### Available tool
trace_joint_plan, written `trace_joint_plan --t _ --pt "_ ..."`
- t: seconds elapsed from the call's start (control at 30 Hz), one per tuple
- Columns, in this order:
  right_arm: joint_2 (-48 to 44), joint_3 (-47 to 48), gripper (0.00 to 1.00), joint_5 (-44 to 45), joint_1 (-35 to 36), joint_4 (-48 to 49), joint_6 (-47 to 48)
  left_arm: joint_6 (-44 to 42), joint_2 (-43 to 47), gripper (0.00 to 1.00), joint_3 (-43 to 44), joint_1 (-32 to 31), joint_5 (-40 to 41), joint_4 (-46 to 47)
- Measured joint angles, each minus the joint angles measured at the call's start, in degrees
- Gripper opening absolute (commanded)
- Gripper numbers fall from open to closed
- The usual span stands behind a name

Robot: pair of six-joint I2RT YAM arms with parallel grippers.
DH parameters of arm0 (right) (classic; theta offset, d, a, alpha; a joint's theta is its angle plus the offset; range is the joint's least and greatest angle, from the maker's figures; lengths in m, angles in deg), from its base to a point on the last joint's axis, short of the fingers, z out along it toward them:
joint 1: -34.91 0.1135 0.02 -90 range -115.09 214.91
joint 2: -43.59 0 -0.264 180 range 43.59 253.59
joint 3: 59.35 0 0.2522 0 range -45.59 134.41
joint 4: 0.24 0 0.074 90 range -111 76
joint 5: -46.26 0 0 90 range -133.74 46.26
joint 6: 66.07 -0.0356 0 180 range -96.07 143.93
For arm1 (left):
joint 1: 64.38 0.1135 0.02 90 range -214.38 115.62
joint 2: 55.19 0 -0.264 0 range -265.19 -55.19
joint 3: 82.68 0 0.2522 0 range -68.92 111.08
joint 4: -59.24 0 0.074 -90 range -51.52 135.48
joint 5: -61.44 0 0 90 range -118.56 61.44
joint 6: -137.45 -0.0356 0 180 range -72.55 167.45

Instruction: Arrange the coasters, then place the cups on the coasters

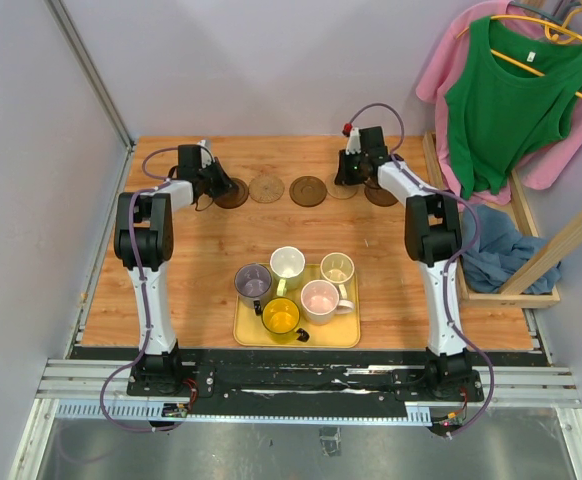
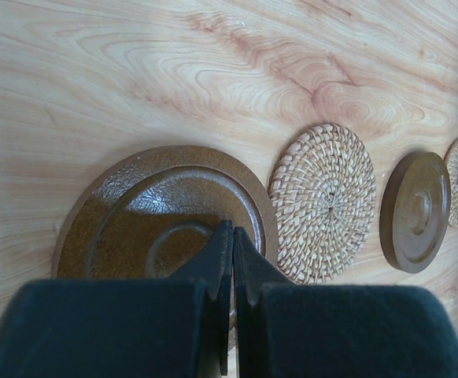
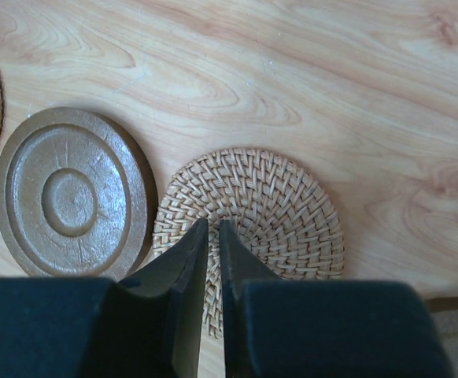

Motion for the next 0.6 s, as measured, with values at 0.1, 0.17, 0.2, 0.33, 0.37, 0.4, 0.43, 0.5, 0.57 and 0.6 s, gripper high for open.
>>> trace_joint_plan --t 0.1,0.17,0.2,0.33,0.37,0.4,0.43,0.5,0.57,0.6 --pt "-1.57 -3.17 0.12 0.37 -0.02 1.53 -0.02 0.0 0.0 0.0 0.0 0.11 0.07 -0.02" --pt "-2.8 -5.29 0.11 0.98 -0.02 2.12 -0.02 -0.02 0.0 0.01 0.0 0.26 0.11 -0.09" --pt "-3.3 -6.08 0.11 1.36 -0.02 2.34 -0.02 -0.04 0.0 0.01 0.0 0.37 0.35 -0.26" --pt "-4.7 -8.24 0.11 2.54 -0.02 2.64 0.0 -0.04 -0.13 0.0 0.0 0.74 0.83 -0.85" --pt "-4.87 -8.48 0.11 2.89 -0.02 2.56 0.0 -0.04 -0.13 0.01 0.0 0.81 0.9 -0.87" --pt "-4.96 -8.59 0.11 2.97 -0.02 2.54 0.0 -0.04 -0.13 0.0 0.0 0.85 0.94 -0.87" --pt "-4.96 -8.61 0.11 3.06 -0.02 2.54 0.0 -0.04 -0.13 0.0 0.0 0.85 0.96 -0.87" --pt "-4.96 -8.61 0.11 3.15 -0.02 2.54 -0.02 -0.04 -0.13 0.01 0.0 0.85 0.98 -0.87" --pt "-4.96 -8.61 0.11 3.15 -0.02 2.54 -0.02 -0.04 -0.13 0.01 0.0 0.85 0.98 -0.87" --pt "-4.96 -8.61 0.11 3.13 -0.02 2.54 -0.02 -0.04 -0.13 0.01 0.0 0.85 0.98 -0.87"
